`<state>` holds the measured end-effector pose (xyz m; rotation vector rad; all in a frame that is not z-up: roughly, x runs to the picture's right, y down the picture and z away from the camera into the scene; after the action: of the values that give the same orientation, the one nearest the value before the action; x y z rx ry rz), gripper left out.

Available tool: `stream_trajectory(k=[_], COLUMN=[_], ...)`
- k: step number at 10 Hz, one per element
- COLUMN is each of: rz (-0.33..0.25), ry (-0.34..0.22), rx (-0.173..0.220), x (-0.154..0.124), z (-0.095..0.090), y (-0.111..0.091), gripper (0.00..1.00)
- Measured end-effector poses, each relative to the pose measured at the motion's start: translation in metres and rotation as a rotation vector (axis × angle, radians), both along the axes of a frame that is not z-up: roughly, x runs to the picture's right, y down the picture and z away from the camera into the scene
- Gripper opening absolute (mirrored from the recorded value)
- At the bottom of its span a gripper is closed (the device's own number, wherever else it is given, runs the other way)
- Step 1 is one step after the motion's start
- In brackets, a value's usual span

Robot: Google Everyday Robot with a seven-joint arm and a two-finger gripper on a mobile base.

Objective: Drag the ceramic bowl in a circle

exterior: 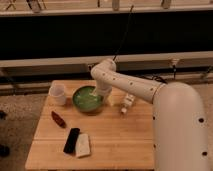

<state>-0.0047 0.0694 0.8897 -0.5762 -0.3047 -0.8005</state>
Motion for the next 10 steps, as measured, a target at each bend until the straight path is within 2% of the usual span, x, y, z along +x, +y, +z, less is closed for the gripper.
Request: stream_trajectory(k=[10], rz=[-0.006], ry=[-0.018], rx=[-0.031], x=[0.005], z=[0.013], y=[-0.002], gripper=[0.80])
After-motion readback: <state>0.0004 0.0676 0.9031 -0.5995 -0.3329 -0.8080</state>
